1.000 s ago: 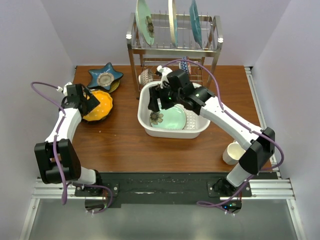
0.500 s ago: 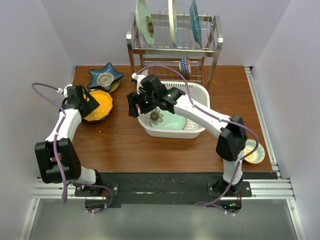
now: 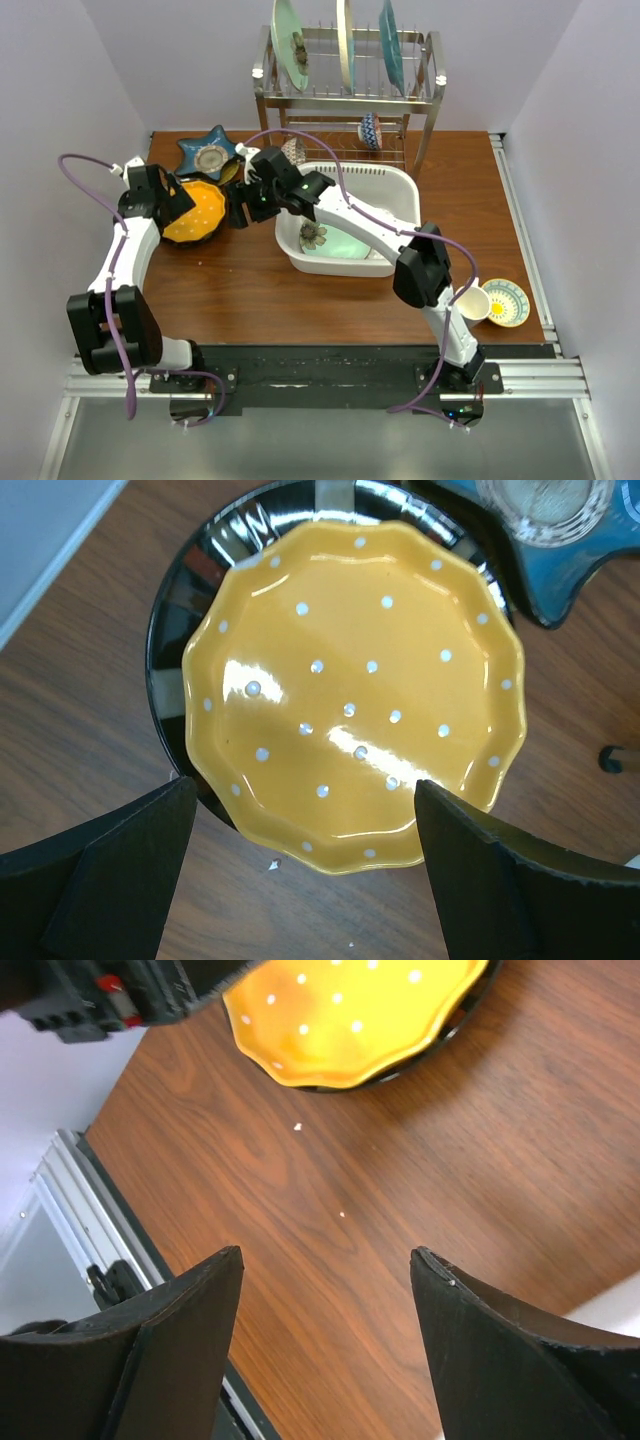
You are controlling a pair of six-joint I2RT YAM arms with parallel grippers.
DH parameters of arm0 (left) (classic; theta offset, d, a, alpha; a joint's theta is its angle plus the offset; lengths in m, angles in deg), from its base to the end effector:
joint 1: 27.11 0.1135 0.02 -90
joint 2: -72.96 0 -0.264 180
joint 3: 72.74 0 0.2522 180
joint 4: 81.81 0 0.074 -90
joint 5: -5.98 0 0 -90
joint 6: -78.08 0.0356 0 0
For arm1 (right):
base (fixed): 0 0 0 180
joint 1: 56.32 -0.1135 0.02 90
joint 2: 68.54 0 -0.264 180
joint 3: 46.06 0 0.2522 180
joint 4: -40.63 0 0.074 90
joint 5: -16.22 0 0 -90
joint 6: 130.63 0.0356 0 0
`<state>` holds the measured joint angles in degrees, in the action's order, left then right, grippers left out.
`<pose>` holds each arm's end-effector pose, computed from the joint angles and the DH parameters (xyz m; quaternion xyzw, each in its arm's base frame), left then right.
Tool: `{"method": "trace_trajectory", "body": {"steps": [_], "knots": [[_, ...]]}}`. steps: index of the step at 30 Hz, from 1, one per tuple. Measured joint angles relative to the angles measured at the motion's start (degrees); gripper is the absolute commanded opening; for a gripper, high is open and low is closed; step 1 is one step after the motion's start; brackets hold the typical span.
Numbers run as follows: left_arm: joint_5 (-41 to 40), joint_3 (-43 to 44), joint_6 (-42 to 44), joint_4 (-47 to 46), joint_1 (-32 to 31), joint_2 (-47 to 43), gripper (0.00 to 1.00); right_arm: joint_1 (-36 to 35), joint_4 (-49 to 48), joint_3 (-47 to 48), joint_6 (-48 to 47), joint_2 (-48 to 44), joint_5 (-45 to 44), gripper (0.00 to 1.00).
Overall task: Place the plates into the plastic bin on the countertop
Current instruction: Pick up the plate at the center of the board.
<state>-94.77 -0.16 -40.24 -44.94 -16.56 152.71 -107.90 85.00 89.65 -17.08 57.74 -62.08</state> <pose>0.2953 0.0617 0.2661 -0.3395 0.8522 0.0252 0.3973 0.3139 0.4074 0.3053 -0.2593 0.8445 0.3520 0.3094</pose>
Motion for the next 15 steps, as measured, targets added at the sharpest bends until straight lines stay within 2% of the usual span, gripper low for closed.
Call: {"method": "trace_trajectory", "body": {"steps": [7, 15], "knots": [[-1.6, 2.8, 3.0, 0.3, 0.0, -2.2, 0.95, -0.4, -2.4, 1.8, 3.0, 3.8, 0.0, 0.66], [-2.0, 2.8, 4.1, 0.5, 0.0, -2.5, 0.95, -0.5, -6.6, 3.8, 6.4, 9.8, 0.0, 0.55]]}}
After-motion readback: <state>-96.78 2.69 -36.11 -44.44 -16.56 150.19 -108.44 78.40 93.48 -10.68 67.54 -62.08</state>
